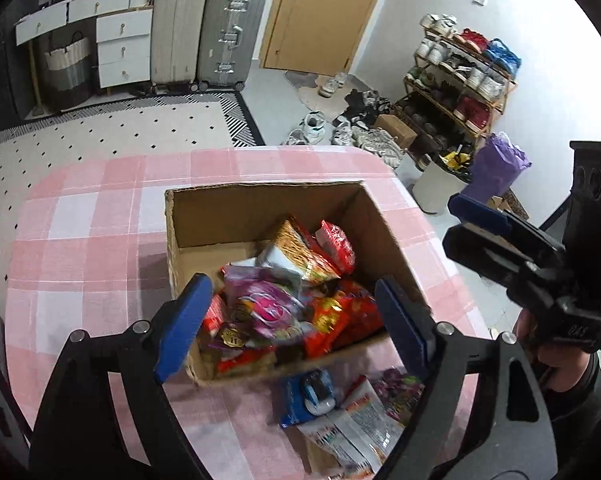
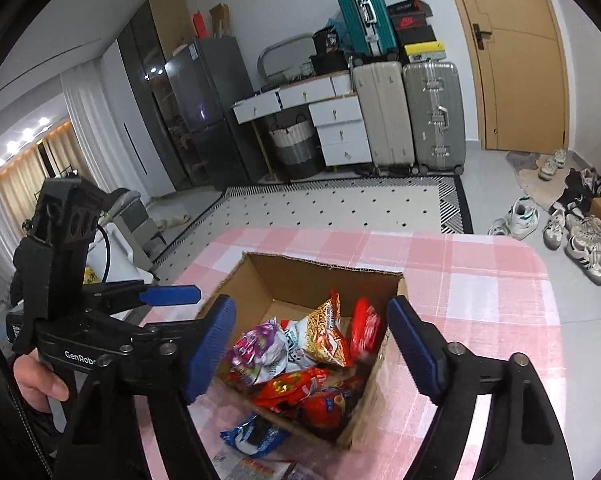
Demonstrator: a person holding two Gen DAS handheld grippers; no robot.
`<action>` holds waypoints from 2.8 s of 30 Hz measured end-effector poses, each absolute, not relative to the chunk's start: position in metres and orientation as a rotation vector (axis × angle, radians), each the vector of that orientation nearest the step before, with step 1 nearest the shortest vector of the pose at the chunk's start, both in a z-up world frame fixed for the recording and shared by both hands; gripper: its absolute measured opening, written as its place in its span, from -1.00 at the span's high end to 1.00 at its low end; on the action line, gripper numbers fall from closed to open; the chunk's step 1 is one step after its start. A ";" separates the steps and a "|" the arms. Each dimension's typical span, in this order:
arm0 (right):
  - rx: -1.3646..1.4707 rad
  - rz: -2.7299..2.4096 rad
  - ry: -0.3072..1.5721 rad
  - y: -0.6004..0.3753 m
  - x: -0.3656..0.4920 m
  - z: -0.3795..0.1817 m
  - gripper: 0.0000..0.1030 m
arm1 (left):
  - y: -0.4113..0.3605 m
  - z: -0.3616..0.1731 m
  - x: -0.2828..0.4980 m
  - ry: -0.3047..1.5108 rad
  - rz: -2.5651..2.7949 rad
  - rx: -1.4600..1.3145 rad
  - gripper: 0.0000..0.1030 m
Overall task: Organize snacks
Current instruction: 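Withdraw both grippers from the box toward the remaining snacks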
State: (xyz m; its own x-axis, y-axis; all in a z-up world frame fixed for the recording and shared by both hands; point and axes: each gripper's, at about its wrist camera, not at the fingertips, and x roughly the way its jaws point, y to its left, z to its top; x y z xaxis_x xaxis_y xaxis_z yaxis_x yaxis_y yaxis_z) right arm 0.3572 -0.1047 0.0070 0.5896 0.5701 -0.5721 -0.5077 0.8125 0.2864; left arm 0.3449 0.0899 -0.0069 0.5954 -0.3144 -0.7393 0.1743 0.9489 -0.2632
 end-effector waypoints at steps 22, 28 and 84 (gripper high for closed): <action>0.129 0.592 0.503 -0.146 0.212 0.057 -0.87 | 0.067 0.048 0.205 0.755 -0.160 -0.056 -0.74; 0.146 0.580 0.497 -0.156 0.181 0.049 -0.91 | 0.065 0.050 0.175 0.742 -0.171 -0.078 -0.93; 0.106 0.666 0.889 -0.059 0.214 -0.105 -0.95 | 0.113 -0.128 0.153 0.919 -0.228 -0.334 -0.97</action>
State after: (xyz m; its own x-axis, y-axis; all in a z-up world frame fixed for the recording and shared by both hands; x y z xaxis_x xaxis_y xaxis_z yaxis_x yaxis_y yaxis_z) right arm 0.2144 -0.0585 -0.1049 0.4446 0.5787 -0.6837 -0.4942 0.7951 0.3515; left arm 0.1532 0.1133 -0.1284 0.5882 -0.3330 -0.7370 0.0510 0.9247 -0.3771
